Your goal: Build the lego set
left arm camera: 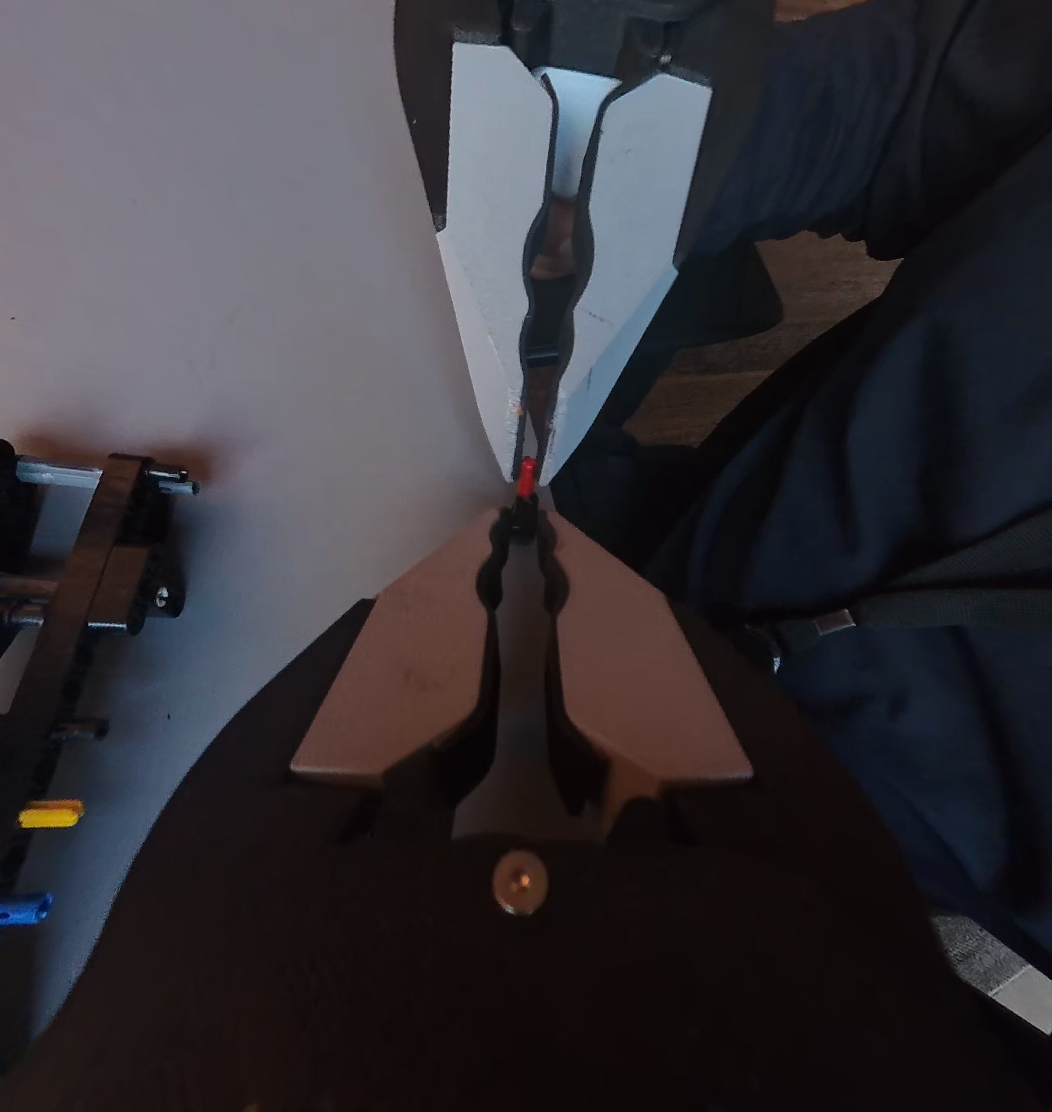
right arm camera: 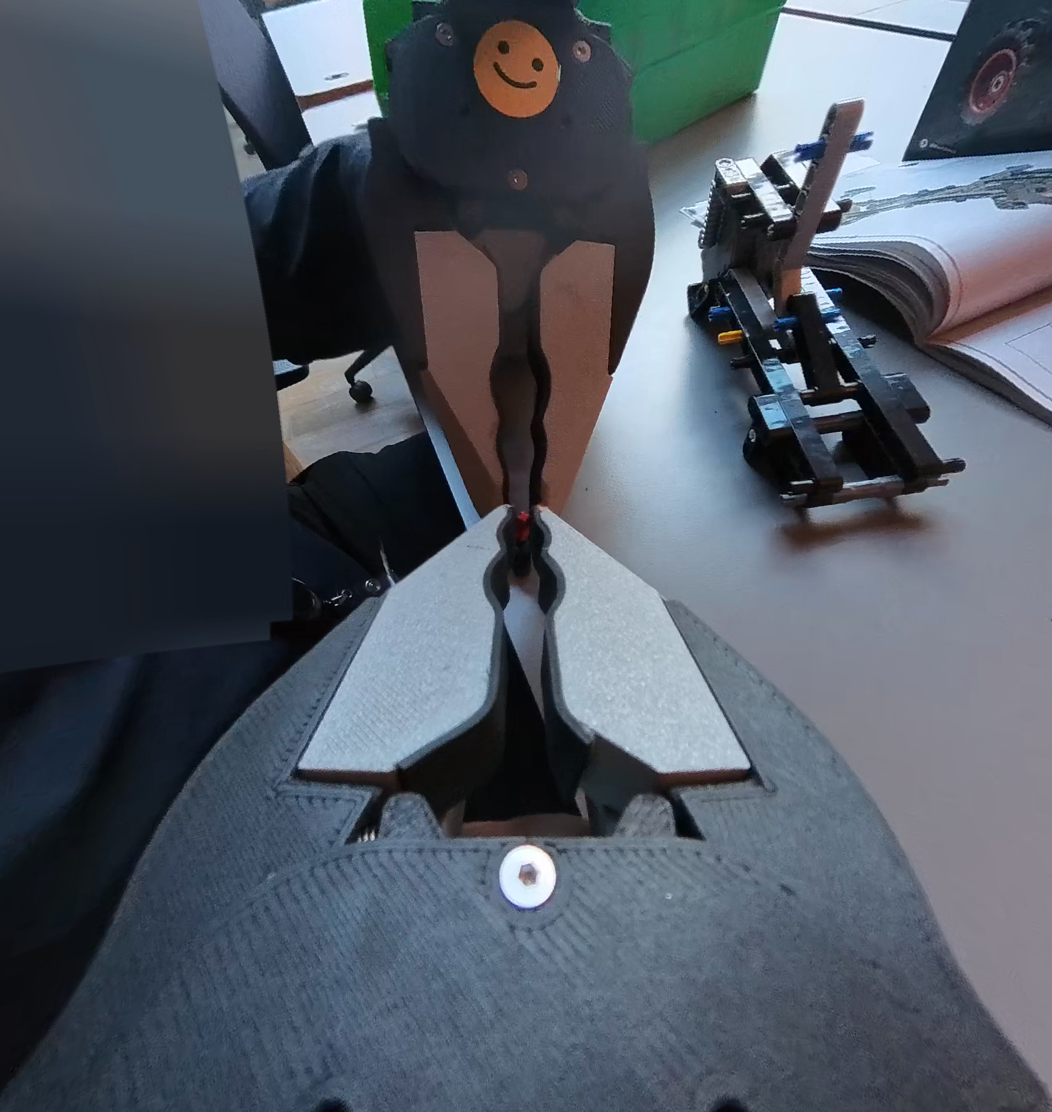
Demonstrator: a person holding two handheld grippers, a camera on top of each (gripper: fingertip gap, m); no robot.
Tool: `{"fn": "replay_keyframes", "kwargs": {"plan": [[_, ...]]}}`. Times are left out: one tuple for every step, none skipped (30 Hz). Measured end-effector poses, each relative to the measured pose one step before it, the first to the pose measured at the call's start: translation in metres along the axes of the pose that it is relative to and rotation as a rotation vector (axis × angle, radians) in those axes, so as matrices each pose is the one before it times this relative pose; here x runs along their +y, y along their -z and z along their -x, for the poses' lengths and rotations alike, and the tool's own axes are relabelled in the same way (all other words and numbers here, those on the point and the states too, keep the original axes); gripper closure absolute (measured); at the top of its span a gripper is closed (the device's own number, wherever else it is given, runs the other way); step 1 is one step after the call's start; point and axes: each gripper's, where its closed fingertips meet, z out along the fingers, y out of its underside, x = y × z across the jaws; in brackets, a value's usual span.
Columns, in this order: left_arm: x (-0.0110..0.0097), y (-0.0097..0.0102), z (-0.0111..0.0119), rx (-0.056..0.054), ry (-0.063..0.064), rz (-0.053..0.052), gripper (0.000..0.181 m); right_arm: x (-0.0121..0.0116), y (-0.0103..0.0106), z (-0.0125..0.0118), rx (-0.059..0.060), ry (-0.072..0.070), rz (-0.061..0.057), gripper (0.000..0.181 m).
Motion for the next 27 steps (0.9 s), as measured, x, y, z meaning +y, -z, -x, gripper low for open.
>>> {"fn": "replay_keyframes", "kwargs": {"plan": [[-0.00001,0.00005,0.00015,-0.0014,0.0034,-0.0016,0.176,0.00064,-0.00034,-0.00036,0.0091,0.0067,0.0072,0.18],[-0.0002,0.00007,0.00028,-0.0028,0.0042,-0.0008,0.177,0.00069,-0.0003,0.00022,0.0047,0.0029,0.0081,0.18],[-0.00005,-0.0001,0.00014,-0.0022,0.0042,0.001,0.177,0.00053,-0.00033,0.00042,0.0032,0.0002,0.007,0.18],[-0.00006,-0.00004,0.00024,-0.0044,0.0004,0.0018,0.176,0.00028,-0.00027,-0.00002,0.0054,0.0012,0.0057,0.18],[-0.00018,0.00002,0.00049,-0.0079,-0.0013,0.0016,0.176,0.00056,-0.00031,-0.00036,0.0075,0.0029,0.0064,0.18],[-0.00006,-0.00002,0.00023,-0.0041,0.0014,0.002,0.176,0.00032,-0.00006,-0.00041,0.0077,0.0042,0.0042,0.18],[0.00003,-0.00002,-0.0001,-0.0014,0.0027,0.002,0.176,0.00007,0.00005,0.00001,0.0038,0.0021,0.0038,0.18],[-0.00003,-0.00004,0.00001,-0.0017,-0.0019,0.0004,0.176,0.00013,-0.00003,0.00004,0.0026,0.0011,0.004,0.18],[-0.00007,-0.00009,0.00005,-0.0011,-0.0004,-0.0003,0.176,0.00012,0.00004,-0.00005,0.0027,0.0036,0.0045,0.18],[-0.00008,0.00006,0.00005,-0.0004,0.0023,-0.0012,0.176,0.0001,0.00002,-0.0001,0.0036,0.0053,0.0054,0.181],[-0.00015,-0.00013,-0.00006,0.0,0.0016,-0.002,0.176,0.0002,0.00002,0.00004,0.0025,0.0052,0.0064,0.181],[0.00005,-0.00005,-0.00009,0.0001,0.0016,-0.0022,0.176,0.0001,-0.00015,0.00029,0.0031,0.0073,0.0069,0.181],[-0.00002,0.00001,-0.0001,-0.0006,0.0016,-0.0025,0.176,0.00036,-0.00042,0.00009,0.0064,0.0113,0.0073,0.181],[-0.00003,-0.00007,-0.00005,-0.0015,0.0007,-0.004,0.176,-0.00019,-0.00044,0.00012,0.009,0.0147,0.0043,0.181],[-0.00001,0.00002,-0.00009,-0.0012,0.0004,-0.0049,0.176,-0.00029,-0.00031,0.00021,0.0087,0.017,0.0041,0.18],[0.00007,0.00009,0.00005,-0.0003,0.0016,-0.0049,0.176,-0.00011,-0.00032,0.00009,0.0062,0.0134,0.0056,0.18],[-0.00015,0.0,0.00011,-0.0015,0.0008,-0.0037,0.176,0.00002,-0.00008,-0.00021,0.0031,0.0051,0.0072,0.18],[-0.00013,0.00002,0.00028,-0.003,-0.0009,-0.0009,0.176,0.00014,-0.00001,-0.00017,-0.0021,0.0008,0.0071,0.181],[-0.00014,-0.0002,-0.00008,-0.0031,-0.0026,0.0012,0.176,0.00028,0.00014,0.00023,-0.0065,0.0025,0.0077,0.181],[-0.0002,-0.00021,-0.00001,-0.0049,-0.0047,0.0009,0.176,0.00055,0.0003,0.00009,-0.0046,0.0086,0.0073,0.181],[-0.00029,-0.00029,0.0,-0.0056,-0.0037,0.0007,0.176,0.00055,0.00051,0.00012,-0.0034,0.0081,0.0049,0.181],[0.0002,-0.00018,-0.00047,-0.0025,-0.0035,0.0041,0.176,0.00049,0.00022,0.00091,-0.0056,0.0031,0.0014,0.181],[0.00023,-0.00017,-0.00057,-0.0029,-0.0064,0.005,0.176,0.00045,0.00006,0.00078,-0.0003,0.0047,-0.0004,0.181],[0.00007,-0.00014,-0.00009,-0.0053,-0.0062,0.0033,0.176,0.00048,0.00034,0.00013,0.0049,0.0072,-0.0005,0.181],[0.00003,-0.00029,-0.00047,-0.0022,-0.0058,0.0032,0.176,0.00047,0.00032,0.00035,0.0002,0.0015,0.0006,0.181],[-0.00001,-0.0003,-0.00049,0.0002,-0.0052,0.0024,0.176,0.00067,-0.00008,0.00036,0.0003,0.0021,0.0004,0.181],[-0.00036,-0.00041,-0.00012,0.0003,-0.0025,-0.0007,0.176,0.00248,-0.00136,0.00024,0.0025,0.0082,0.0088,0.181]]}}
